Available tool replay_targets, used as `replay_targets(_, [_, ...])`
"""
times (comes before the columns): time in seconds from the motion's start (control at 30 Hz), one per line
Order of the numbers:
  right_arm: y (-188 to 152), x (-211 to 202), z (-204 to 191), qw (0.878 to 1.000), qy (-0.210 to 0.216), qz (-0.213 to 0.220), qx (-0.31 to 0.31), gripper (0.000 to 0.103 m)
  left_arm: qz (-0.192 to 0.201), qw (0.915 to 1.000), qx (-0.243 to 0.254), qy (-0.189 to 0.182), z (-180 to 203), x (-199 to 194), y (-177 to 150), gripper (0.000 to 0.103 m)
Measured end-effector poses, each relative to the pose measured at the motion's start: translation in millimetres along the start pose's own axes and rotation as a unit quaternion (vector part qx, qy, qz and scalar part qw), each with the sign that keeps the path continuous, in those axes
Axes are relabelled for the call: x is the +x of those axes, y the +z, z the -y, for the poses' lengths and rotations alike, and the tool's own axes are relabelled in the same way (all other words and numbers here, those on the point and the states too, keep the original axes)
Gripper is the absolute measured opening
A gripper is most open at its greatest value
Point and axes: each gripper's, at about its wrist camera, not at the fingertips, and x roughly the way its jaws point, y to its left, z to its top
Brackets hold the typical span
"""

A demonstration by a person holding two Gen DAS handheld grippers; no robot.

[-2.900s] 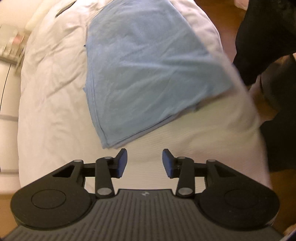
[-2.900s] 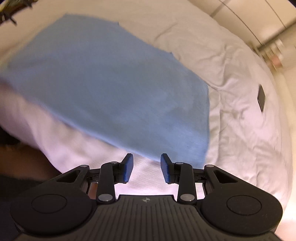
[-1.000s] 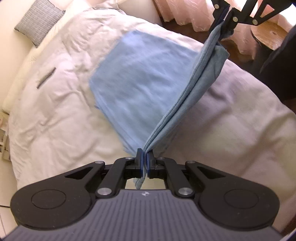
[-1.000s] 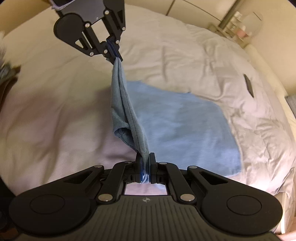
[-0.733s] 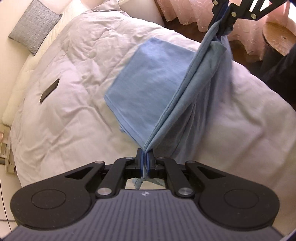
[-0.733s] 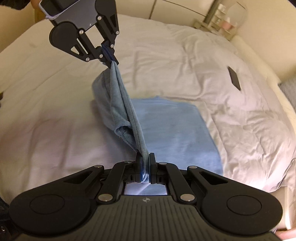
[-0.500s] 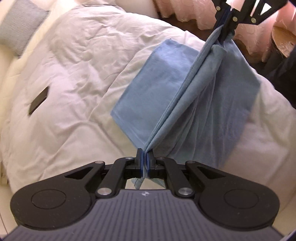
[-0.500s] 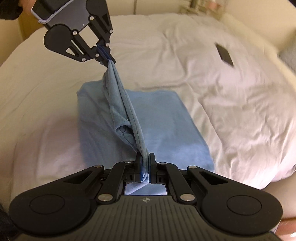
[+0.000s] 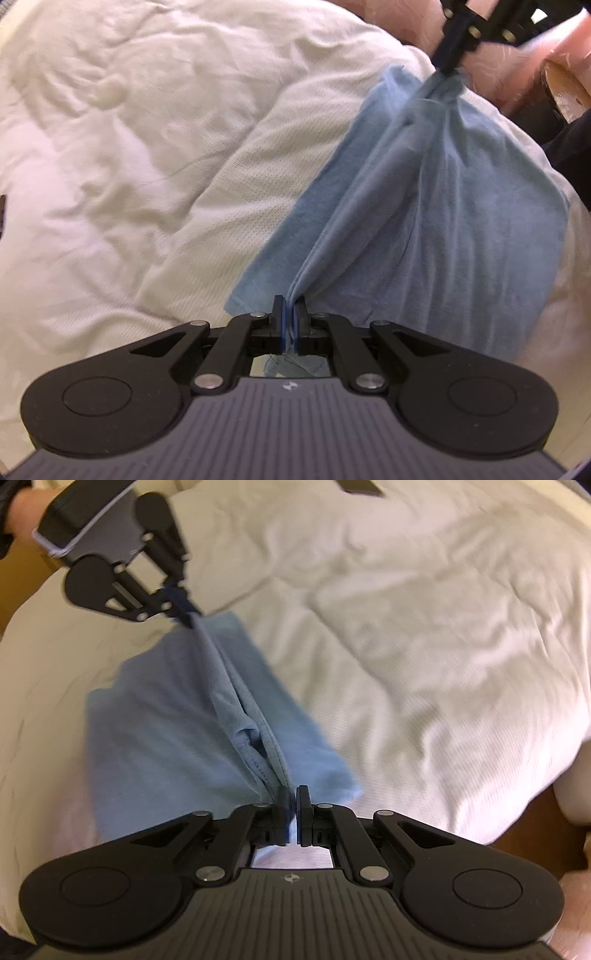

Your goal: Fold clothes

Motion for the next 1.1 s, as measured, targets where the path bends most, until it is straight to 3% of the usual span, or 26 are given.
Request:
replay_targets(0.23, [-11.9, 7.6, 15.4, 0.999, 0.009, 0.003, 0.037, 0.004, 0.001, 0.9997, -0.008, -0.021, -8.5, 16.4, -5.3, 0.002])
replay_targets(0.33, [-18.3, 8.5, 15.0, 0.999, 0.018, 0.007, 0.047, 0.015, 0.001, 0.9997, -0.004, -0.026, -9.1, 20.0, -6.8, 0.003])
replay_targets(0.37, [-20.4, 8.8, 14.9, 0.998, 0.022, 0.008, 0.051, 0.026, 0.002, 0.9996, -0.001, -0.027, -9.1, 21.0, -7.2, 0.003])
replay_targets(0.43, [-24.6, 9.4, 14.6, 0.998, 0.028, 0.011, 0.057, 0.034, 0.003, 0.9996, 0.004, -0.027, -8.8, 22.7, -7.8, 0.003])
replay_targets(0.7, [-22.2, 20.0, 16.4, 0.994, 0.049, 0.023, 0.096, 0.034, 0.008, 0.9996, 0.012, -0.024, -6.2, 26.6, -10.0, 0.003])
replay_targets(0.73, [-22.8, 20.9, 18.3, 0.993, 0.051, 0.023, 0.108, 0.028, 0.008, 0.9996, 0.012, -0.023, -5.8, 26.6, -10.5, 0.003])
replay_targets(0.77, [-23.4, 21.6, 21.9, 0.991, 0.053, 0.023, 0.124, 0.009, 0.006, 0.9996, 0.011, -0.024, -5.4, 26.7, -11.1, 0.003])
replay_targets(0.8, [-24.1, 22.2, 25.2, 0.989, 0.054, 0.024, 0.139, 0.003, 0.005, 0.9996, 0.011, -0.024, -4.8, 26.3, -11.8, 0.003])
replay_targets(1.1, [-26.4, -6.2, 19.4, 0.986, 0.030, 0.053, 0.153, 0.001, 0.030, 0.9995, 0.010, 0.002, -7.1, 0.6, -14.3, 0.002])
